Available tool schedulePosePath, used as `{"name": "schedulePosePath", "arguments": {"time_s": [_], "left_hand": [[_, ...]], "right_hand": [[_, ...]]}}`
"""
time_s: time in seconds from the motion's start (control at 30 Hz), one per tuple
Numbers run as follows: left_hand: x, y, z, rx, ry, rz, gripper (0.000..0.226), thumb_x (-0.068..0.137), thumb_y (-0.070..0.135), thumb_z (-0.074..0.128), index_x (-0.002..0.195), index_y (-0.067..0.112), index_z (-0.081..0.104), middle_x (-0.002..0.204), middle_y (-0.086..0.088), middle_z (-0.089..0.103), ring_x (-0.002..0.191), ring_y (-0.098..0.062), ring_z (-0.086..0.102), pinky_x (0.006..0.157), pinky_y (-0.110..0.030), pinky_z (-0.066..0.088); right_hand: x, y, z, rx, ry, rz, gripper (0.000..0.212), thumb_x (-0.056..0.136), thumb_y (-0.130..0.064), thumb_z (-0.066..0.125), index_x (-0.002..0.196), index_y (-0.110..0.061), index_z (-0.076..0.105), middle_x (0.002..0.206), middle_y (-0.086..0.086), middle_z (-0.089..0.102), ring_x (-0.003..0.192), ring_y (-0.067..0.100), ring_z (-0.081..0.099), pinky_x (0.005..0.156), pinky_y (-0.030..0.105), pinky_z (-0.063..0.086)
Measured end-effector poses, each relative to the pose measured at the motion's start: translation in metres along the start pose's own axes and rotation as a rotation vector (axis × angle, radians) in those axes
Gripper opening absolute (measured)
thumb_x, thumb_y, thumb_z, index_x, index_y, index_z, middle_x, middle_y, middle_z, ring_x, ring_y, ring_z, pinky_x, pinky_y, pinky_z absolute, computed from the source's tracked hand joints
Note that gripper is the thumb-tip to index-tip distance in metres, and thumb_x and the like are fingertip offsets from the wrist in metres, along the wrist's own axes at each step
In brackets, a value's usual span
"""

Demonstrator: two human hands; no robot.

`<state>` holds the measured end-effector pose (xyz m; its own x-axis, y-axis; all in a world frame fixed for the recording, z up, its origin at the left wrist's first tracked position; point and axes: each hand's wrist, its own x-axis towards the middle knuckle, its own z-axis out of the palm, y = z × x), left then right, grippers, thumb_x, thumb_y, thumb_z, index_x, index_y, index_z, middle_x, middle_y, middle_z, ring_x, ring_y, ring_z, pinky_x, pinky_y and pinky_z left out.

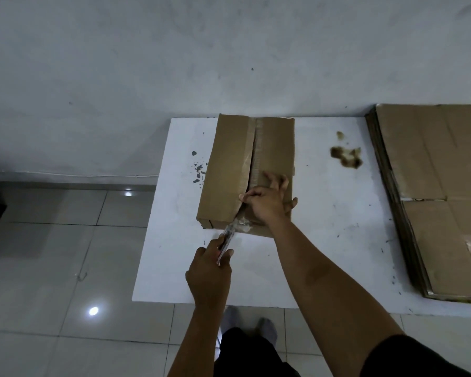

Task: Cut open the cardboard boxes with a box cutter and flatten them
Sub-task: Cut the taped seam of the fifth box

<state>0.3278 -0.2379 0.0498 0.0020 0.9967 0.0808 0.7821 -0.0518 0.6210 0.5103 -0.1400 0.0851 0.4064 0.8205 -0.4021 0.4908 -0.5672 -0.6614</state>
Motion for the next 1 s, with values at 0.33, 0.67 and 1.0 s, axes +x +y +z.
{"name": "schedulePosePath", "arguments": {"time_s": [0.33,0.67,1.0], "left_hand": [[0.007,0.004,0.002,0.034,-0.011,-0.004,0.043,0.088,0.047,0.058,0.118,0.019,0.071,0.072,0.0,0.062,0.06,-0.016,0.058,0.06,-0.037,0.056],[0.017,0.003,-0.003,-0.038,-0.103,-0.044,0.045,0.088,0.053,0.056,0.117,0.02,0.069,0.078,0.002,0.063,0.07,-0.013,0.06,0.069,-0.027,0.054],[0.015,0.012,-0.022,0.042,-0.225,0.026,0.039,0.095,0.046,0.058,0.128,0.025,0.062,0.092,0.0,0.065,0.082,-0.015,0.063,0.081,-0.035,0.057]], "right_hand": [[0.001,0.006,0.001,0.106,0.009,-0.01,0.011,0.076,-0.05,0.077,0.08,-0.039,0.077,0.149,-0.03,0.032,0.149,0.011,-0.012,0.114,0.059,-0.012],[0.0,0.007,-0.016,0.097,-0.201,-0.088,0.026,0.089,-0.04,0.066,0.074,-0.062,0.069,0.161,-0.025,0.012,0.149,0.017,-0.024,0.112,0.065,-0.019],[-0.001,0.014,-0.009,-0.025,-0.03,-0.128,0.034,0.074,-0.037,0.069,0.106,-0.048,0.065,0.163,-0.02,0.013,0.15,0.019,-0.016,0.115,0.061,0.001]]}}
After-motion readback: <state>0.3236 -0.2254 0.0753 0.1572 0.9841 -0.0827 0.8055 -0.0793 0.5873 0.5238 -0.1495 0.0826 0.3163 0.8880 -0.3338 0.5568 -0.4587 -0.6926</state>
